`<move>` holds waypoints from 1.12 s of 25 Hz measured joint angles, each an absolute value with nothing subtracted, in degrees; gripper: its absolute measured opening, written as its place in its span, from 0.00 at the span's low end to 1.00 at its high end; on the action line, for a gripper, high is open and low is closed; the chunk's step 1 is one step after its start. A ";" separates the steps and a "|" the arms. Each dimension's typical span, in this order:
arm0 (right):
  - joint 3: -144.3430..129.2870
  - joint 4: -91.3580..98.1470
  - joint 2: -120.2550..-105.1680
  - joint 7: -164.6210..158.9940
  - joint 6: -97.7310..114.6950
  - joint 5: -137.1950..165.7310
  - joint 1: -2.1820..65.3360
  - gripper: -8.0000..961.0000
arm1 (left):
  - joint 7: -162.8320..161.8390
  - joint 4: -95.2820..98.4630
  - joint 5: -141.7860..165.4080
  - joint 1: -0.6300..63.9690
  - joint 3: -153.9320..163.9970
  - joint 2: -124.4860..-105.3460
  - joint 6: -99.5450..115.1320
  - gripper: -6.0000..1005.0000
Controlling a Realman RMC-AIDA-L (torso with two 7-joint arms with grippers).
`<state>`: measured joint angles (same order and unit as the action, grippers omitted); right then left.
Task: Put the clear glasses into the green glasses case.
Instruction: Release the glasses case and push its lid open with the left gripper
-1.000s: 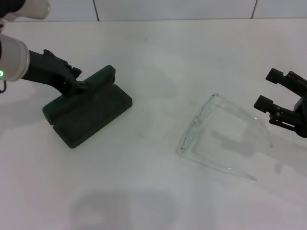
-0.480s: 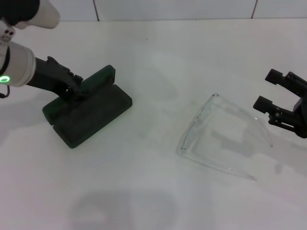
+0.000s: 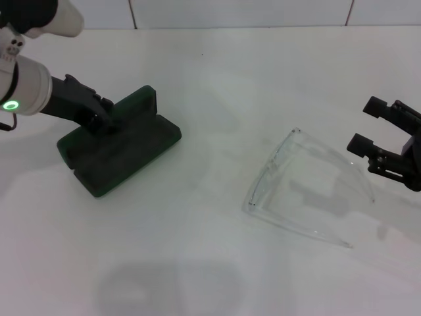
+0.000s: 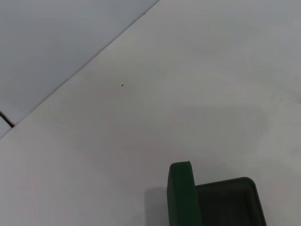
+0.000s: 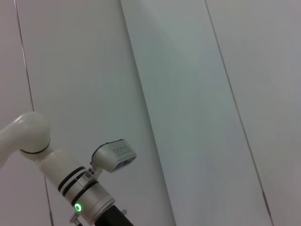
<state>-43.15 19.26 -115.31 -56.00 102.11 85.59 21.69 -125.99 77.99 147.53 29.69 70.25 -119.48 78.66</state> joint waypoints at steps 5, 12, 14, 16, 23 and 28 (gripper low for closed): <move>-43.15 19.24 -115.31 -55.99 102.21 85.49 21.54 0.89 | -126.18 79.15 147.57 29.61 70.42 -119.61 79.05 0.44; -43.15 19.24 -115.31 -55.99 102.22 85.30 21.44 0.89 | -126.46 80.94 147.54 29.07 70.93 -119.71 79.19 0.44; -43.15 19.24 -115.31 -55.99 102.21 85.27 21.44 0.89 | -126.55 81.13 147.56 28.95 71.03 -119.71 79.19 0.44; -43.15 19.24 -115.31 -55.99 102.21 85.26 21.47 0.89 | -126.70 81.16 147.57 28.91 71.03 -119.69 79.19 0.44; -43.15 19.25 -115.23 -55.98 101.87 85.25 21.53 0.89 | -126.93 81.02 147.57 29.21 71.00 -119.56 79.22 0.48; -43.15 19.25 -115.22 -55.91 101.75 85.25 21.59 0.89 | -126.77 80.39 147.59 29.36 71.00 -119.53 79.22 0.57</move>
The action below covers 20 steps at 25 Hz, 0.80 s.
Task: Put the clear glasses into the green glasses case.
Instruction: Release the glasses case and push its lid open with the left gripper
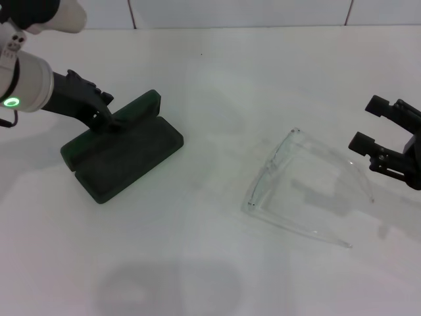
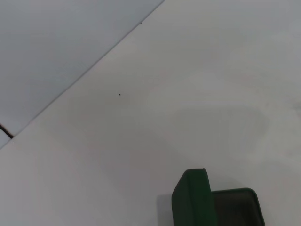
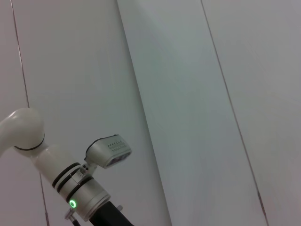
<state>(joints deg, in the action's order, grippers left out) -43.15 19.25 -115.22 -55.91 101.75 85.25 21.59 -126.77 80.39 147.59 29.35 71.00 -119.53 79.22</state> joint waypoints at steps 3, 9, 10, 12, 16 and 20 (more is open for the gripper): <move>-43.15 19.25 -115.22 -55.89 101.69 85.25 21.61 0.89 | -126.71 79.45 147.65 29.48 71.01 -119.52 79.20 0.57; -43.15 19.25 -115.22 -55.89 101.29 85.25 21.81 0.89 | -126.47 76.26 150.10 30.19 71.18 -119.51 77.51 0.57; -43.15 19.25 -115.24 -55.89 101.23 85.25 21.90 0.89 | -126.48 76.00 150.64 30.22 71.34 -119.54 77.37 0.57; -43.15 19.25 -115.28 -55.89 101.12 85.25 21.99 0.89 | -126.85 75.69 151.60 30.43 71.75 -119.58 77.28 0.56; -43.15 19.25 -115.30 -55.90 101.03 85.25 21.90 0.89 | -127.64 75.69 151.86 30.68 72.12 -119.66 77.33 0.53; -43.10 19.25 -115.31 -55.90 100.98 85.25 21.69 0.89 | -127.77 76.02 152.15 30.72 73.40 -119.68 77.26 0.51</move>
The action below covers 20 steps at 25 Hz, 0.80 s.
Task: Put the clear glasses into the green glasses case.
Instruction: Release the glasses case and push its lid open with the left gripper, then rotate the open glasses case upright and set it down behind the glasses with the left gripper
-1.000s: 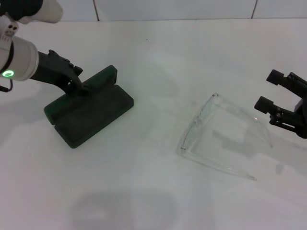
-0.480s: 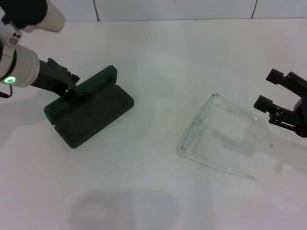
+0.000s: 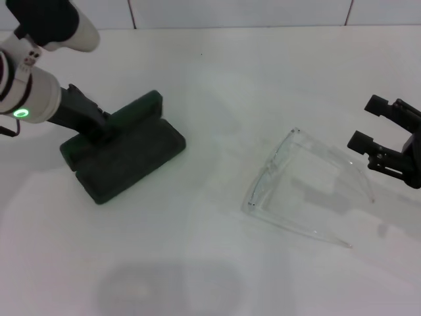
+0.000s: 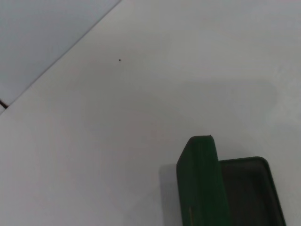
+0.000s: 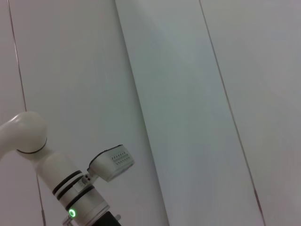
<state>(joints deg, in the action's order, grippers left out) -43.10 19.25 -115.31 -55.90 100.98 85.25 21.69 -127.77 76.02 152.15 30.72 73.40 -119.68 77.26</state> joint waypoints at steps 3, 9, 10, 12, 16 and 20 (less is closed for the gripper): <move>-42.99 19.25 -115.31 -55.90 100.94 85.25 21.51 0.89 | -127.78 77.14 152.15 30.42 74.54 -119.70 77.26 0.26; -38.19 19.25 -115.06 -55.55 101.79 85.21 19.79 0.89 | -127.79 85.50 151.58 27.30 80.99 -119.79 77.53 0.21; -36.60 19.25 -114.85 -55.42 102.57 85.19 19.22 0.89 | -127.74 87.89 151.49 26.24 82.88 -119.79 77.55 0.21; -32.78 19.25 -114.28 -55.31 104.64 85.17 17.72 0.89 | -127.49 91.73 151.53 24.41 86.59 -119.79 77.47 0.21; -24.80 19.25 -113.15 -55.28 109.71 85.16 14.10 0.89 | -124.40 96.06 151.53 21.56 93.16 -119.81 76.56 0.22; -19.46 19.29 -112.90 -55.15 112.91 85.15 11.04 0.89 | -122.32 95.70 151.31 20.76 98.15 -119.85 73.87 0.22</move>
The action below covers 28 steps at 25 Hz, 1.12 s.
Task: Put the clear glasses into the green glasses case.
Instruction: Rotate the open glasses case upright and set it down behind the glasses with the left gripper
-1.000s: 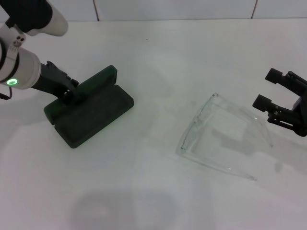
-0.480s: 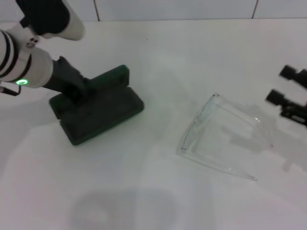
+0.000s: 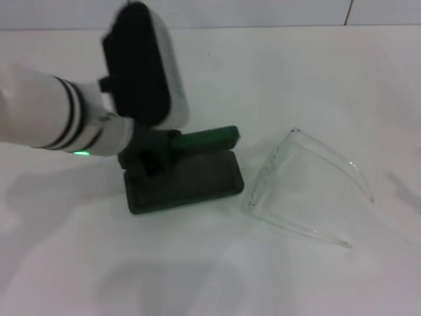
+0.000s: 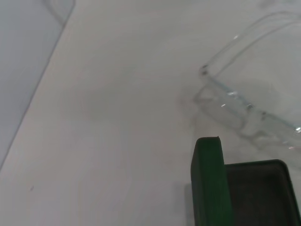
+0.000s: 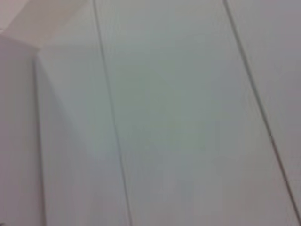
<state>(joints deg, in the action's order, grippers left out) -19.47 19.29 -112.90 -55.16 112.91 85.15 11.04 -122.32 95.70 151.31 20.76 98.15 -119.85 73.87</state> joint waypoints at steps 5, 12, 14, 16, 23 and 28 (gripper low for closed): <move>-17.94 19.26 -113.30 -54.49 114.01 85.35 9.21 0.89 | -121.36 93.07 150.14 23.35 101.51 -119.90 71.60 0.23; -18.22 19.23 -113.67 -54.44 114.05 85.65 8.99 0.89 | -121.27 89.70 149.75 26.36 106.17 -119.90 66.93 0.24; -18.23 19.23 -113.67 -54.43 114.05 85.68 8.96 0.89 | -121.27 88.85 149.73 26.69 106.63 -119.92 65.83 0.24; -18.21 19.23 -113.66 -54.42 114.01 85.72 8.95 0.89 | -121.26 88.06 149.58 26.97 106.81 -119.93 64.97 0.24; -17.89 19.25 -113.64 -54.11 113.60 85.79 8.91 0.89 | -121.21 85.28 146.32 29.07 106.35 -119.94 63.44 0.25; -18.19 19.25 -113.64 -53.69 113.39 85.79 9.27 0.89 | -120.93 85.00 145.87 29.62 106.73 -119.94 61.90 0.26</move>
